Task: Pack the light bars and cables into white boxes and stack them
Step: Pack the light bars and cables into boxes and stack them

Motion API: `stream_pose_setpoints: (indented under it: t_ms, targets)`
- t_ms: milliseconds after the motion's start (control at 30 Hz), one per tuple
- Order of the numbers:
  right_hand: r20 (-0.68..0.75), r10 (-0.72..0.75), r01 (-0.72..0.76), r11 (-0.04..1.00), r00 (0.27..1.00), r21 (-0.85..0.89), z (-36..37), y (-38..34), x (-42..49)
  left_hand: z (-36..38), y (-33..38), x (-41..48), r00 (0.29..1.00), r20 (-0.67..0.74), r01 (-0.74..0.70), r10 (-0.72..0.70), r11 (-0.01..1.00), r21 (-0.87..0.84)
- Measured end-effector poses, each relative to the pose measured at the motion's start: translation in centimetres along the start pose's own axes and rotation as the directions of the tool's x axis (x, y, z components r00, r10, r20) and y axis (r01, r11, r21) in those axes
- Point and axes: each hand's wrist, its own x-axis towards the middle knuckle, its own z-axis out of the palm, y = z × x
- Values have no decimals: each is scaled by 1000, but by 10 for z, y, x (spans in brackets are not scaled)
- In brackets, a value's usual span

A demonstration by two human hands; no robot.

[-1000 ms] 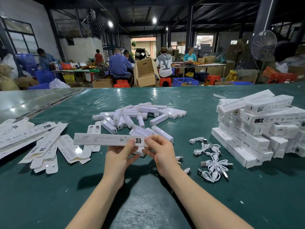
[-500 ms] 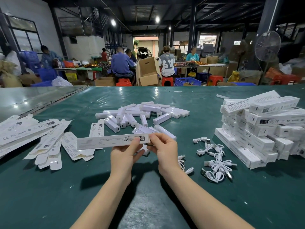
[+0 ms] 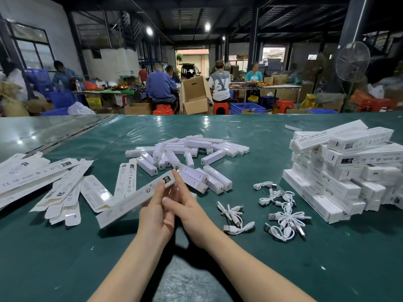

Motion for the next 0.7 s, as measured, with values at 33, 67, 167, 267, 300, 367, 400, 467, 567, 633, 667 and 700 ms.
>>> stream_pose_setpoints:
  t_ms: [33, 67, 167, 267, 300, 367, 400, 467, 567, 633, 667, 700]
  targets:
    - [-18, -4, 3, 999, 1000, -35, -1, 1, 0, -1, 0, 0, 1000, -13, -4, 4, 1000, 27]
    - [-53, -15, 13, 999, 998, -49, -2, 1, 0, -2, 0, 0, 1000, -27, -12, 14, 998, 66]
    - [-273, -89, 74, 995, 958, -66, -2, -2, 1, -1, 0, -2, 992, -26, -110, 122, 953, 284]
    - [-320, -73, 33, 991, 944, -128, -12, -8, 5, -1, 2, -2, 954, 46, -266, 296, 765, 586]
    - [-251, -7, -22, 993, 968, -113, -17, -11, 6, -2, 3, -1, 937, 78, -307, 340, 698, 647]
    - [-113, 154, -167, 980, 982, -111, -30, -17, 6, -4, 5, -2, 925, 126, -338, 360, 622, 706]
    - [-67, 239, -245, 962, 969, -119, -36, -20, 6, -5, 4, -3, 925, 149, -342, 349, 595, 727]
    - [-2, 361, -361, 932, 933, -44, -43, -23, 5, -6, 2, -5, 925, 190, -352, 329, 552, 756]
    - [-74, 393, -362, 895, 917, 260, -56, -31, 10, -2, 2, -4, 933, 193, -336, 303, 550, 764]
    - [-152, 409, -278, 805, 900, 524, -69, -42, 15, -2, 3, -2, 946, 140, -289, 291, 568, 770]
    - [-197, 411, -187, 722, 890, 666, -77, -47, 16, -2, 4, -1, 952, 119, -267, 281, 576, 772]
    - [-272, 403, -64, 649, 874, 758, -86, -52, 16, -3, 4, -1, 957, 109, -252, 268, 582, 773]
